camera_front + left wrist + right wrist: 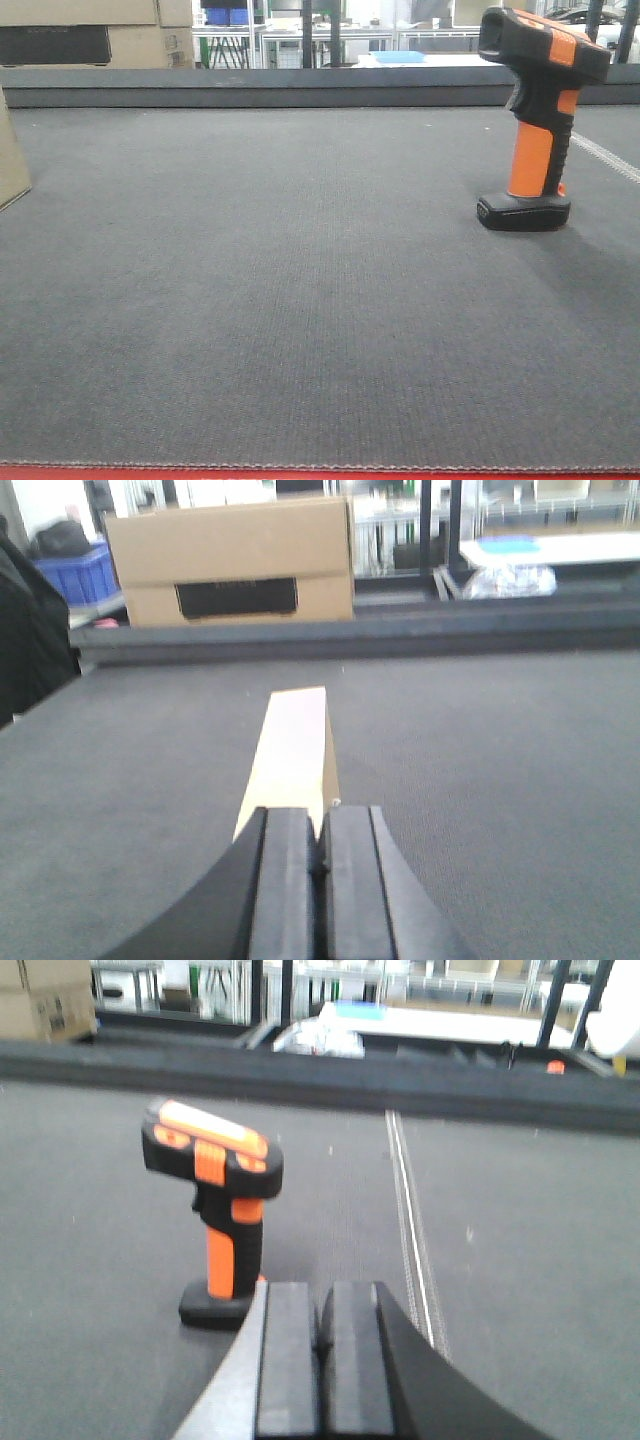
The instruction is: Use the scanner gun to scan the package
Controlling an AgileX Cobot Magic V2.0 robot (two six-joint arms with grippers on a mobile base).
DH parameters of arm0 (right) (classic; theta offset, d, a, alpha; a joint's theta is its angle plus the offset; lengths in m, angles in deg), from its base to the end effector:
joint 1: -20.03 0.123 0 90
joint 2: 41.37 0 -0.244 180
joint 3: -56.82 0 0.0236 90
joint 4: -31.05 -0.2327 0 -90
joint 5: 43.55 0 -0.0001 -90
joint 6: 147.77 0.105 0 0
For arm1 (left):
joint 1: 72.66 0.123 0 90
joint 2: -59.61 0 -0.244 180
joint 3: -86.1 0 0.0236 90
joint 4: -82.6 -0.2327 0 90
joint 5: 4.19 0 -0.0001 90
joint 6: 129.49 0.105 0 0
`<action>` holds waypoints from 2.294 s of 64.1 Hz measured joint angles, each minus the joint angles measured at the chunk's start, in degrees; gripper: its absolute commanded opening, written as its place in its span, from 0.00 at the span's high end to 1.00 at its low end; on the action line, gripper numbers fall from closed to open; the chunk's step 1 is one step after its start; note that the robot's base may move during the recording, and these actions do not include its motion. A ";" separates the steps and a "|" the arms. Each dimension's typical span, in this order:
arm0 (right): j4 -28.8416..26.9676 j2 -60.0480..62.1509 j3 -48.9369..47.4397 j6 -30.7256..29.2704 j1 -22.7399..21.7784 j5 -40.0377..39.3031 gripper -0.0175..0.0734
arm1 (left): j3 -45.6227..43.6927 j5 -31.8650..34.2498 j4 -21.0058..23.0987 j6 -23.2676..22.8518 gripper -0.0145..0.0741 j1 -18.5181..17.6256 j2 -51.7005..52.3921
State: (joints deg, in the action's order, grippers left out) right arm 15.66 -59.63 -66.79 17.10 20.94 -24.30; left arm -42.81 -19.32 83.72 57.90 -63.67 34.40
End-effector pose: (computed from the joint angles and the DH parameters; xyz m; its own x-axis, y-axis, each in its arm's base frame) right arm 0.0907 0.0107 0.2778 -0.0558 -0.0107 -0.9984 -0.1037 0.9946 -0.0048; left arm 0.1035 0.0158 0.3023 -0.0411 0.1048 -0.9936 -0.1476 0.9829 0.1097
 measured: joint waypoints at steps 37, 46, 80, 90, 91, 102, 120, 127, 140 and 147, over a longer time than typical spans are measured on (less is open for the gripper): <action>0.12 0.58 0.00 0.00 0.00 0.99 0.97 | 1.22 1.28 0.00 0.00 0.96 0.00 1.79; 0.12 0.58 0.00 0.00 0.00 0.99 0.97 | 1.22 1.28 0.00 0.00 0.96 0.00 1.79; 0.12 0.58 0.00 -0.10 0.00 1.08 0.97 | 18.43 9.57 2.06 0.00 0.96 -2.66 11.80; 0.12 0.58 0.10 -0.10 0.00 1.08 0.97 | 24.47 13.38 3.28 0.00 0.96 -1.68 15.57; 0.12 0.58 0.10 -0.10 0.00 1.08 0.97 | 24.59 13.27 3.28 0.00 0.96 -1.63 15.58; 0.12 0.58 0.10 -0.10 0.00 1.08 0.97 | 24.83 12.76 3.42 0.00 0.96 -1.54 15.76; 0.12 0.58 0.10 -0.10 0.00 1.08 0.97 | 24.91 12.62 3.42 0.00 0.96 -1.54 15.76; 0.12 0.58 0.10 -0.10 0.00 1.08 0.97 | 24.91 12.62 3.42 0.00 0.96 -1.54 15.76; 0.12 0.58 0.10 -0.10 0.00 1.08 0.97 | 24.91 12.62 3.42 0.00 0.96 -1.54 15.76; 0.12 0.58 0.10 -0.10 0.00 1.08 0.97 | 24.91 12.62 3.42 0.00 0.96 -1.54 15.76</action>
State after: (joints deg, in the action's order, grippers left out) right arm 15.77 -59.05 -66.70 17.00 20.94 -23.21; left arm -17.89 -6.69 87.13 57.90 -65.21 50.16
